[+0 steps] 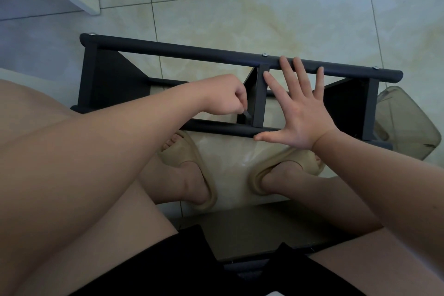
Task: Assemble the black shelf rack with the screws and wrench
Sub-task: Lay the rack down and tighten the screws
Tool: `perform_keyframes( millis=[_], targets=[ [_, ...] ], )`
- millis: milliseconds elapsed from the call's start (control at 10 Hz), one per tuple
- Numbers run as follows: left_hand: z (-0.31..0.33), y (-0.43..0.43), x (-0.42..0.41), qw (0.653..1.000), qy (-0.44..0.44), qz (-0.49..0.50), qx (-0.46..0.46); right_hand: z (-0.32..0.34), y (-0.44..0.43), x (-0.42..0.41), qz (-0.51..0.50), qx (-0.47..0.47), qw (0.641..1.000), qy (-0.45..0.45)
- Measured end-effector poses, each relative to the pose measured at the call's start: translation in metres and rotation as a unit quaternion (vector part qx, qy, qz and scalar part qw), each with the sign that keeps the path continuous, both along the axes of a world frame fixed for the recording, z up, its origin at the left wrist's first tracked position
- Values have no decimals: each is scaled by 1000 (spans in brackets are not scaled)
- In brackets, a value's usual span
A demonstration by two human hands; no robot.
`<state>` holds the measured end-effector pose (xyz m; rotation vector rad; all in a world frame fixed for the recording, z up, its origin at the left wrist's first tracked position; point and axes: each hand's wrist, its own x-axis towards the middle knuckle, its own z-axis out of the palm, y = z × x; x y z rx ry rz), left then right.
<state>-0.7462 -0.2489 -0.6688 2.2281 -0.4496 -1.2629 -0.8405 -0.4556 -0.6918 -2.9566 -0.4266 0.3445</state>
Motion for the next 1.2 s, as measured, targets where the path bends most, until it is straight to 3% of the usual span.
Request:
perform_keyframes(
  millis=[200, 400, 600, 1200],
  targets=[
    [-3, -4, -3, 955, 155, 248, -56, 0, 0, 0, 0, 0, 1000, -6],
    [-5, -5, -4, 925, 165, 341, -43, 0, 0, 0, 1, 0, 1000, -7],
    [-4, -6, -4, 903, 177, 389, -36, 1, 0, 0, -1, 1, 1000, -2],
    [-6, -9, -8, 883, 259, 388, -55, 1, 0, 0, -2, 0, 1000, 2]
  ],
)
